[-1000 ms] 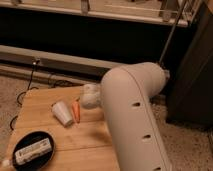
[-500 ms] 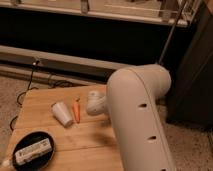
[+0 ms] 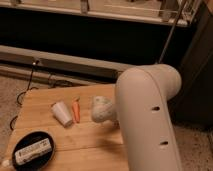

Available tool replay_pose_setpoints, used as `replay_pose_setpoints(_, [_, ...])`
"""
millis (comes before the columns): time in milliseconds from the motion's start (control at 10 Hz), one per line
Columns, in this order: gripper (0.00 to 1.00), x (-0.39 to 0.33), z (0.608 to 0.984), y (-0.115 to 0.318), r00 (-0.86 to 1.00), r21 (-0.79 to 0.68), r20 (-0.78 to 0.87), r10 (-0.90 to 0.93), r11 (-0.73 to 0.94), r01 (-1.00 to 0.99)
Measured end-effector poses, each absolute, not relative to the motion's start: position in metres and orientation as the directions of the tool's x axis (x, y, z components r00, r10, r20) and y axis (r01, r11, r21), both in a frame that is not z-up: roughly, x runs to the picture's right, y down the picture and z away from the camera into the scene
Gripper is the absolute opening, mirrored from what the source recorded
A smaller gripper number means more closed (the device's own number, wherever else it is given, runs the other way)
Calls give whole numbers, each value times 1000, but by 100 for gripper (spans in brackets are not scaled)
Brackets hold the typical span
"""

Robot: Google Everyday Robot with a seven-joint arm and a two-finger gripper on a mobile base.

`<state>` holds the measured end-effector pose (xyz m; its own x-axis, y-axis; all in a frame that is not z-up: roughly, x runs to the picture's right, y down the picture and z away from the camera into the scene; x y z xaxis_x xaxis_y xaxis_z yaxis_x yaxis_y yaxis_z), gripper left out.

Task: Wipe the white sponge on the table

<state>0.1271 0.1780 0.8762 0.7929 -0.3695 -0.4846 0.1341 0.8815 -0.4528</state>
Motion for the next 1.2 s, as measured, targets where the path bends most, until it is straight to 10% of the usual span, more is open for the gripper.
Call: replay_pose_setpoints(1200, [51,36,807,278,813,-508,-223,-538,776,375])
